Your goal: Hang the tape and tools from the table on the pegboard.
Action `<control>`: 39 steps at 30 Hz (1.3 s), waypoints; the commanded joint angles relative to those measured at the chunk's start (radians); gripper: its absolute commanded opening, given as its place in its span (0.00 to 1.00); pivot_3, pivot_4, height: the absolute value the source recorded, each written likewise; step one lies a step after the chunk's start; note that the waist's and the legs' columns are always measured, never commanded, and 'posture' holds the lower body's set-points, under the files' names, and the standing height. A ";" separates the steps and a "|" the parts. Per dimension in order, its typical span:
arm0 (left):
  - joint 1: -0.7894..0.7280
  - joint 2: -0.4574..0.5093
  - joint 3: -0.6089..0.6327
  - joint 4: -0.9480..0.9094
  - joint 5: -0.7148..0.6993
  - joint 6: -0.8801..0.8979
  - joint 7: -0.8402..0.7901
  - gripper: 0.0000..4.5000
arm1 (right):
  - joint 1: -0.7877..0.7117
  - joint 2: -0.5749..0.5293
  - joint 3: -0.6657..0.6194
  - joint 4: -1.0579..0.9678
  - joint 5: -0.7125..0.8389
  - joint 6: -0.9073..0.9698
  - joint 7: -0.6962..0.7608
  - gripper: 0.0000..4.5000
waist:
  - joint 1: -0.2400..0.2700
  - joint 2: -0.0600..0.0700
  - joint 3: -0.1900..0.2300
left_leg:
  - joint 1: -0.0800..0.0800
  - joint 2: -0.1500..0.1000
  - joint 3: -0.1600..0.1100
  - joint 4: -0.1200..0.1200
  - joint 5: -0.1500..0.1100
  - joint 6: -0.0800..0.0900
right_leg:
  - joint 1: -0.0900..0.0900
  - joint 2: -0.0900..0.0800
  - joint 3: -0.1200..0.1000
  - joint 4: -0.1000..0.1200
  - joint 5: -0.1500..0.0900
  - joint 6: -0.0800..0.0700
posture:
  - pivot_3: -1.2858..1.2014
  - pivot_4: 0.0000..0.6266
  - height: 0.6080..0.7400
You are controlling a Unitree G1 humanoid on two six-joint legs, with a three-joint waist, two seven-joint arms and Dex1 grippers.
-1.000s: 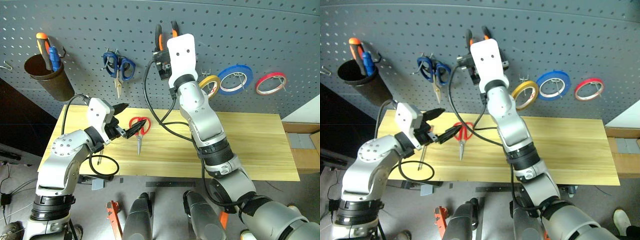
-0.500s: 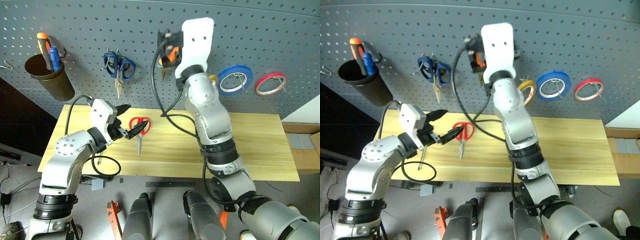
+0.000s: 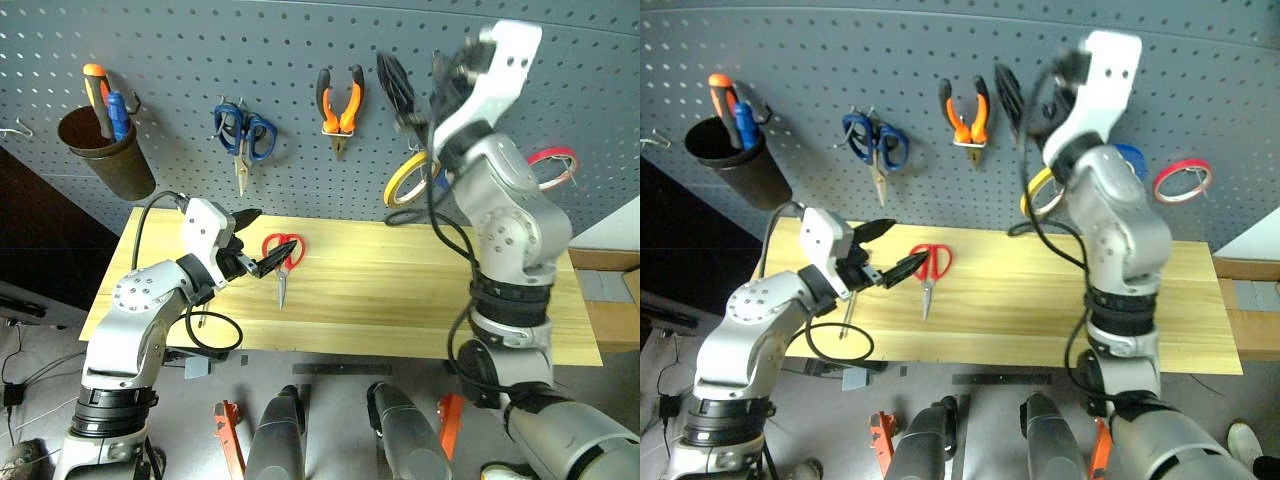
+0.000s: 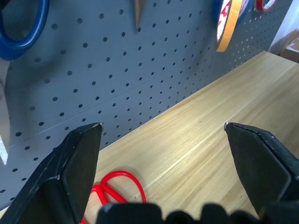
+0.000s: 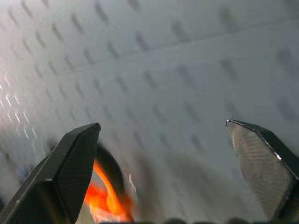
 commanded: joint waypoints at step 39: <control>-0.206 -0.336 -0.045 0.548 0.247 0.339 0.561 0.96 | 0.369 -0.338 0.446 -0.296 -0.026 0.143 0.331 1.00 | -0.001 -0.002 -0.001 | 0.003 -0.002 -0.001 0.002 0.001 0.000 | 0.003 0.004 0.000 0.001 0.000 0.000 | 0.48 0.48 1.00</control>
